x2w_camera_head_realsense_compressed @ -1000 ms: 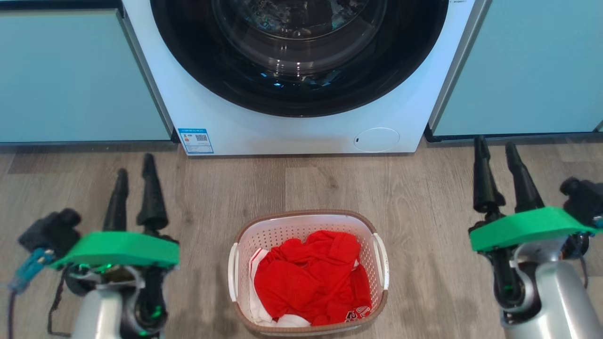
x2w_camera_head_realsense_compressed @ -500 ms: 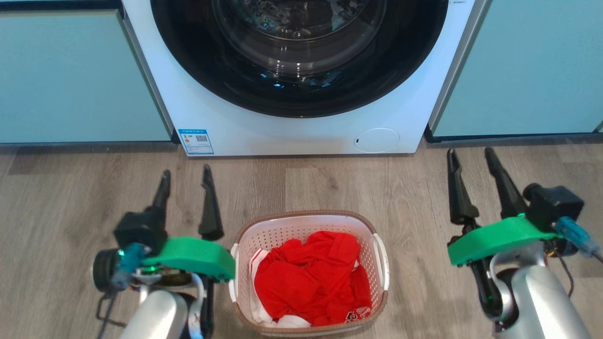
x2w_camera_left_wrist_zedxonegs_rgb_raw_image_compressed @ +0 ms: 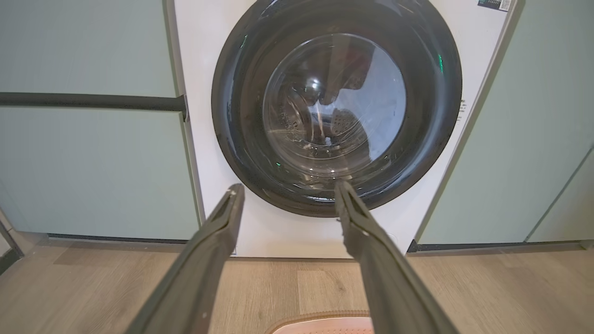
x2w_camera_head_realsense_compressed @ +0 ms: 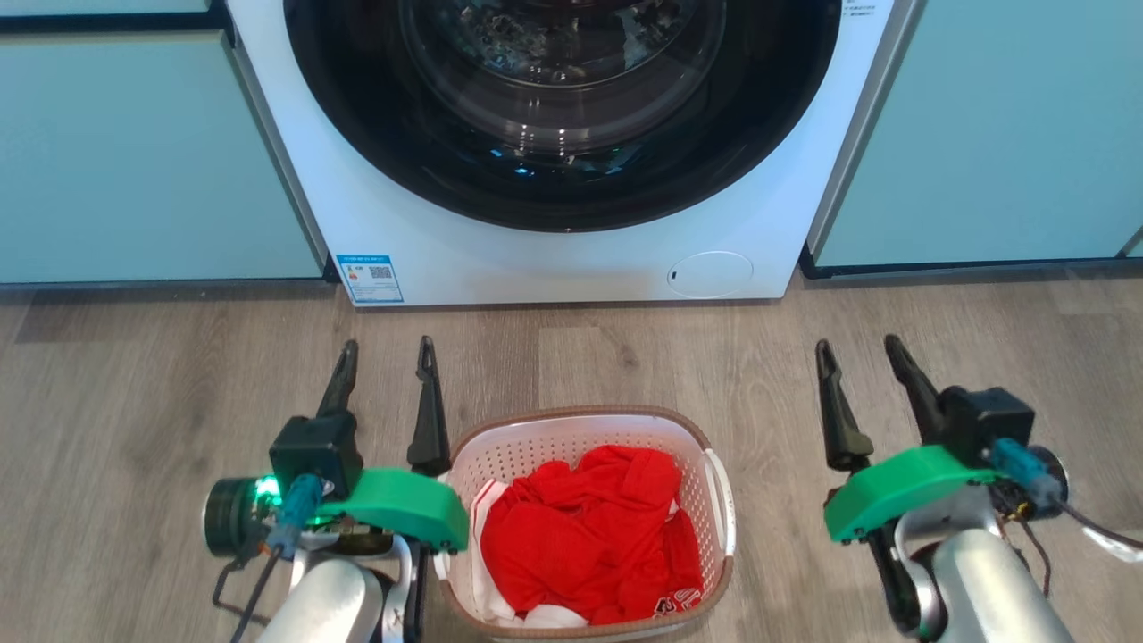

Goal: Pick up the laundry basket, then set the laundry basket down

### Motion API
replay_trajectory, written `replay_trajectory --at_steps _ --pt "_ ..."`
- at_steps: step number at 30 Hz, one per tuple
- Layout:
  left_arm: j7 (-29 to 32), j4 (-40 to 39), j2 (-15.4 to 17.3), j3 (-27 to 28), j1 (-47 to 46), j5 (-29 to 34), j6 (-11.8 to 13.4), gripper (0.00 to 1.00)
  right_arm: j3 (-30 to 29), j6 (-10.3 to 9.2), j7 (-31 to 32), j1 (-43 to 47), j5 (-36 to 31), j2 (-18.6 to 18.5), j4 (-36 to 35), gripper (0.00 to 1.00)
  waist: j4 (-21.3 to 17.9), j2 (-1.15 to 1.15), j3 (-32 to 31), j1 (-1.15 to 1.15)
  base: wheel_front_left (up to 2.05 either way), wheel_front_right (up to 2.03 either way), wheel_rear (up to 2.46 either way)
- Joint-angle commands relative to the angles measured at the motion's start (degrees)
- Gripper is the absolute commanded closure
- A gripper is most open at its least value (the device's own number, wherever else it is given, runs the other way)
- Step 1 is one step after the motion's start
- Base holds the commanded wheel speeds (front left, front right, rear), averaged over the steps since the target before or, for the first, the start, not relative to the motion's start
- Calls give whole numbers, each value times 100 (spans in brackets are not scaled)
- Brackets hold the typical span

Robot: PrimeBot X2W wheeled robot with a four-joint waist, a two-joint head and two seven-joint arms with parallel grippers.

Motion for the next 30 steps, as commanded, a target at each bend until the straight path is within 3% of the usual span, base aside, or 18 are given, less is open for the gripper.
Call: replay_trajectory --at_steps 1,12,18,30 --pt "-78 -165 -18 221 -292 112 -59 0 148 30 -119 -310 -184 3 -186 0 -1 0 -4 0 0 0 0" --pt "-263 -577 -487 1047 -151 774 -639 0 258 33 -304 -399 -992 -7 -675 0 15 0 20 0 0 0 0" --pt "-363 -169 -580 1366 40 664 -1264 0 280 35 -404 -379 -1257 7 -603 0 31 0 -13 0 0 0 0" --pt "-380 678 -586 1482 81 43 -1353 0 276 35 -420 -345 -960 32 224 0 23 0 -54 0 0 0 0"
